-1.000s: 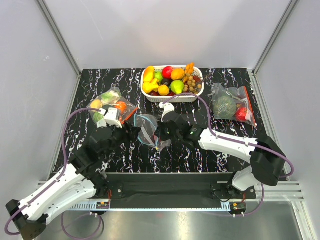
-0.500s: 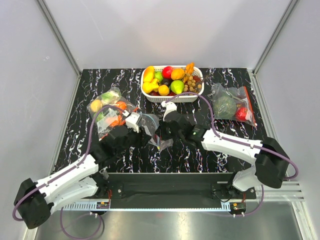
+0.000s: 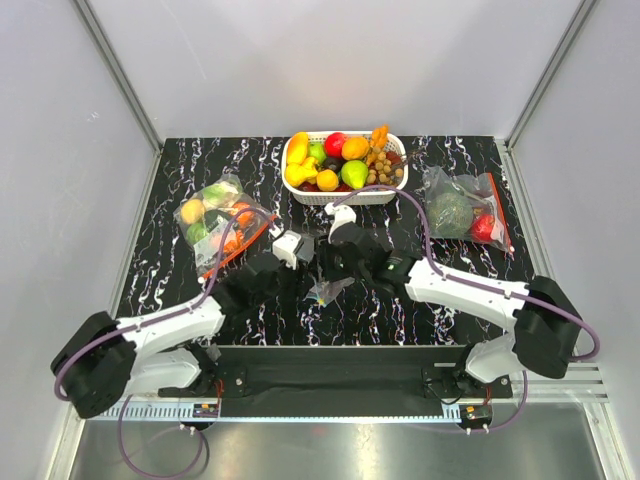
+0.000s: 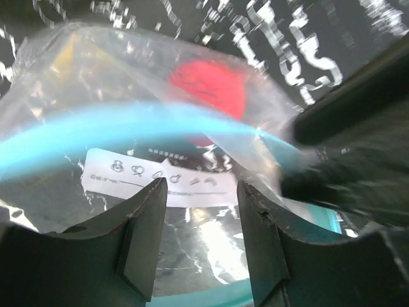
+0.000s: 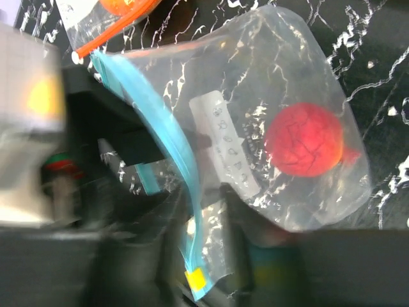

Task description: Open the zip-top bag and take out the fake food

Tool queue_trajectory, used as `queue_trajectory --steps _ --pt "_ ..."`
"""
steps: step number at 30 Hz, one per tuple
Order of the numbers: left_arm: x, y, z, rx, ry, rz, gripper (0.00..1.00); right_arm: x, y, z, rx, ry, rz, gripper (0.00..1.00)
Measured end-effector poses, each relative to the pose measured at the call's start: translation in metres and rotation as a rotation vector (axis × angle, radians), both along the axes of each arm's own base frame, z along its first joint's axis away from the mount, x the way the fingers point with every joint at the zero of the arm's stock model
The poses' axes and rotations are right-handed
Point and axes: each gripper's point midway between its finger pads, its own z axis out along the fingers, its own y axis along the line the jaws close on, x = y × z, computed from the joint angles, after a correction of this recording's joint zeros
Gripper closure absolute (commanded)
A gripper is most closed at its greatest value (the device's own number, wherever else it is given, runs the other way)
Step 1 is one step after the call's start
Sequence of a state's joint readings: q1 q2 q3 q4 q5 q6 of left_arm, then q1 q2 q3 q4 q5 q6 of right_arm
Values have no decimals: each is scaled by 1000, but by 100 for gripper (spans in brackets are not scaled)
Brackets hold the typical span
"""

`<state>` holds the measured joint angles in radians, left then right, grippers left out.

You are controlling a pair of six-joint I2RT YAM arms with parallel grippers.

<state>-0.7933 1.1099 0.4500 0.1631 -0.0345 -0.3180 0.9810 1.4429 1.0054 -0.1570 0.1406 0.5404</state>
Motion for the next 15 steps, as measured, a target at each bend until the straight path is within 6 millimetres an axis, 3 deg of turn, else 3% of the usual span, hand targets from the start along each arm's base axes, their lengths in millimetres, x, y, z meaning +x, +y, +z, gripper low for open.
queue_trajectory --steps 3,6,11,15 --pt "2 2 -15 36 24 16 47 0 -8 6 -9 -15 -19 35" --pt "5 4 -21 51 30 34 47 0 -20 19 -5 -46 -46 32" --pt "8 3 -27 60 33 42 47 8 -35 39 1 -117 -105 48" --pt "10 1 -27 52 30 43 46 25 -44 23 -59 -116 -148 57"
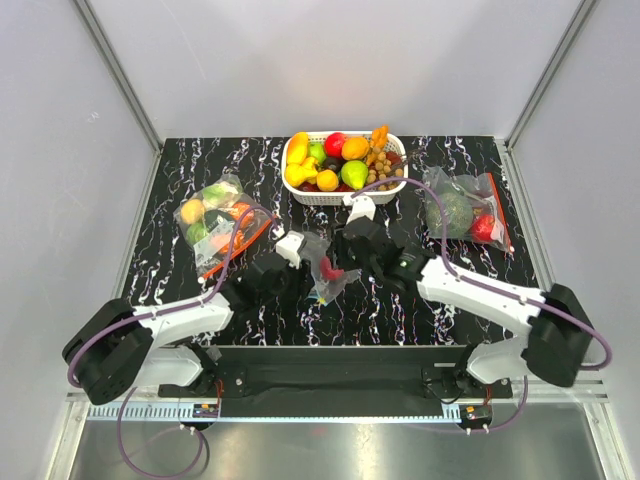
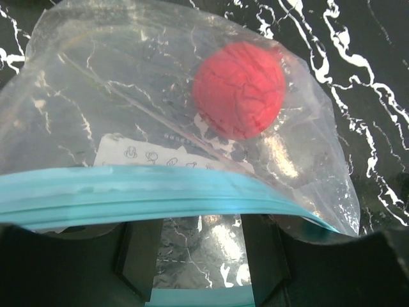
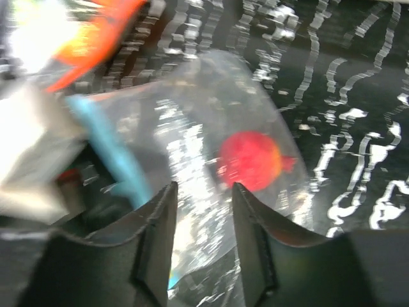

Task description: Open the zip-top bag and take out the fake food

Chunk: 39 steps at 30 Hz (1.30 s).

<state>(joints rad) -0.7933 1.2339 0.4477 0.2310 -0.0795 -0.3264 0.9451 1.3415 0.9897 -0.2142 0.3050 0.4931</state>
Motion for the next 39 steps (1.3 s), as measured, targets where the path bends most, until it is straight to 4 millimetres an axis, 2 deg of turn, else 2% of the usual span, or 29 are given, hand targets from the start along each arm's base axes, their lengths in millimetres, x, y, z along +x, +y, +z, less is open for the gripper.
queue_trajectory --steps 2,6,9,13,22,33,39 --pt "1 -1 2 -8 -5 0 46 12 -5 -18 -36 25 -29 62" --pt "1 -2 2 -11 -6 0 46 36 -22 -62 -108 102 -93 65" --pt "1 -3 3 -17 -9 -5 46 41 -27 -82 -131 138 -107 66" --pt "2 -7 4 -29 -12 -16 42 43 -19 -101 -135 165 -88 68" --pt "0 -16 -7 -29 12 -38 32 50 5 -102 -39 172 -74 71" --pt "11 -27 -16 -30 20 -33 30 48 9 -106 4 201 -87 71" --pt "18 -43 -15 -41 16 -51 29 51 5 -119 -18 210 -116 71"
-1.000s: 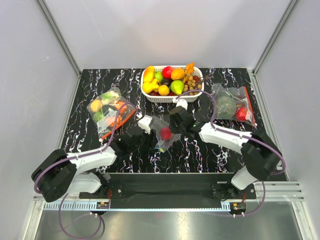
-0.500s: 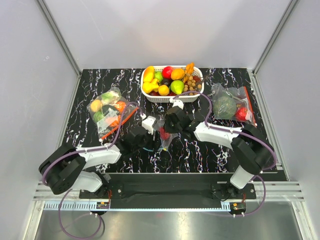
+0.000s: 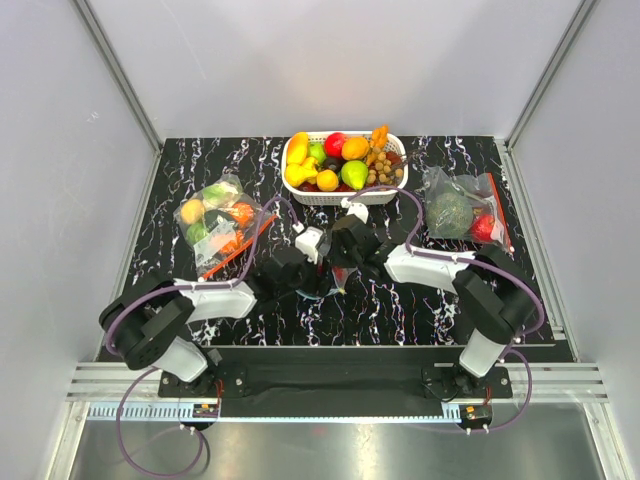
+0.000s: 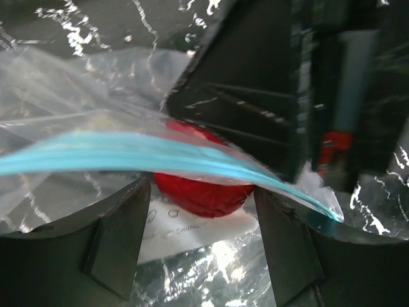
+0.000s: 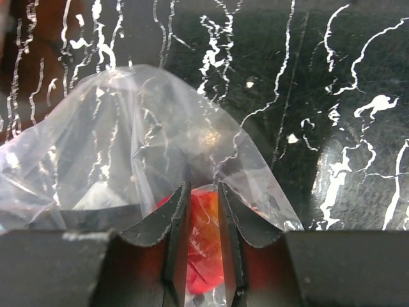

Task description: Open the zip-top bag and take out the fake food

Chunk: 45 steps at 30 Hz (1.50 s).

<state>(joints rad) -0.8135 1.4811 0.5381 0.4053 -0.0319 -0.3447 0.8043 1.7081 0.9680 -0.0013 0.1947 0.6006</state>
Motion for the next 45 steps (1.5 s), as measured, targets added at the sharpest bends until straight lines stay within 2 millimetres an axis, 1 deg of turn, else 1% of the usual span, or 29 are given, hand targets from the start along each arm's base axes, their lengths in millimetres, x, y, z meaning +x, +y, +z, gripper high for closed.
queue_trajectory --steps 7,11,13,14,16,19,21,22,26,29,31,36,38,40,42,45 --pt "4 -8 -1 -4 0 -11 29 4 -5 -6 -18 -3 -24 71" --pt "6 -14 -3 -5 2 -18 29 4 -6 -6 -19 1 -25 68" --pt "8 -19 -5 -7 5 -25 36 4 -6 -7 -21 3 -25 67" --pt "8 -20 -6 -8 6 -28 42 4 -7 -7 -23 4 -27 67" --pt "10 -22 -6 -10 5 -30 62 5 -10 -8 -23 6 -35 65" --pt "10 -23 -6 -12 1 -37 83 5 -13 -7 -30 7 -42 59" --pt "9 -24 -6 -13 1 -42 88 3 -16 -5 -36 8 -43 57" --pt "9 -25 -6 -14 1 -47 90 1 -18 -3 -40 9 -45 54" --pt "5 -27 -6 -14 2 -72 91 -6 -35 3 -84 9 -69 48" --pt "6 -26 -6 -12 3 -69 92 -22 -55 14 -110 0 -58 45" --pt "7 -26 -6 -7 7 -65 92 -36 -64 28 -109 -15 -31 43" --pt "8 -22 -5 17 25 -52 92 -58 -82 70 -61 -97 16 41" --pt "7 -20 -5 24 32 -50 92 -66 -85 78 -34 -117 40 40" --pt "6 -18 -6 31 38 -50 92 -76 -86 82 -3 -123 76 39" --pt "5 -17 -5 36 44 -50 92 -84 -84 81 15 -114 110 39" --pt "4 -16 -5 42 51 -49 92 -92 -76 74 37 -90 163 39"
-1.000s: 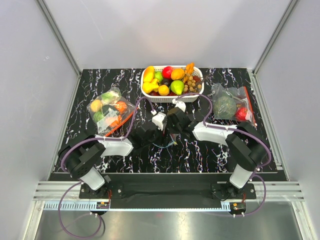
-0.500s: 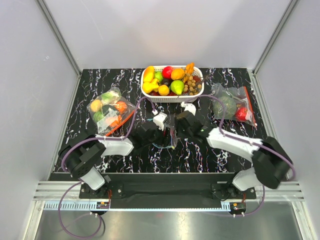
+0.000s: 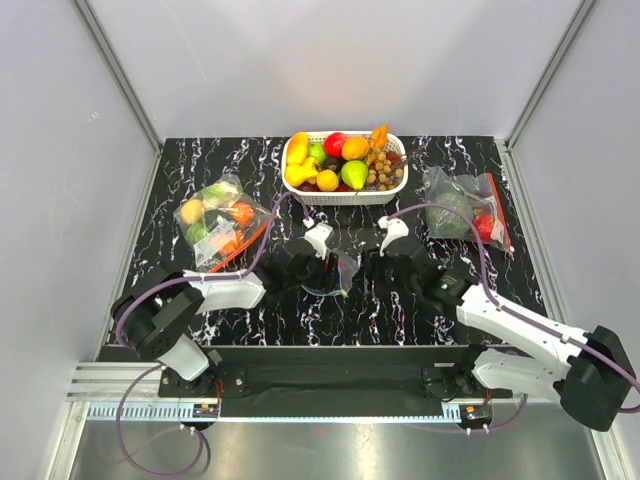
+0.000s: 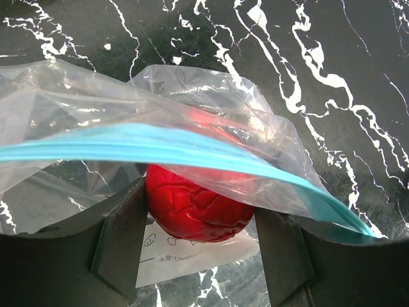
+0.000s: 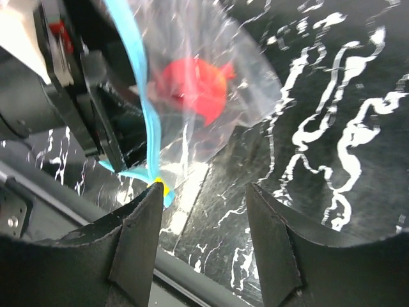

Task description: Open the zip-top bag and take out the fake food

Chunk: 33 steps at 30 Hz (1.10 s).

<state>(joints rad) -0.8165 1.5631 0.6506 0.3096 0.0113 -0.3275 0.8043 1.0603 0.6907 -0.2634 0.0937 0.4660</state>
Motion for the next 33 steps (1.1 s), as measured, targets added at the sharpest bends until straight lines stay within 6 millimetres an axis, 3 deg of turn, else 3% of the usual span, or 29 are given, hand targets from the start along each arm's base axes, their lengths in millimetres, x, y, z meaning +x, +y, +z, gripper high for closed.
queue_trajectory --steps 13,17,22,33 --pt "-5 5 1 34 46 8 93 -22 43 -20 15 47 184 41" --pt "-8 7 2 41 54 8 93 -20 45 -32 -6 64 186 51" --pt "-10 10 9 38 52 8 92 -17 49 -48 -31 85 191 74" --pt "-15 13 34 1 32 6 92 -13 54 -56 -38 94 185 90"
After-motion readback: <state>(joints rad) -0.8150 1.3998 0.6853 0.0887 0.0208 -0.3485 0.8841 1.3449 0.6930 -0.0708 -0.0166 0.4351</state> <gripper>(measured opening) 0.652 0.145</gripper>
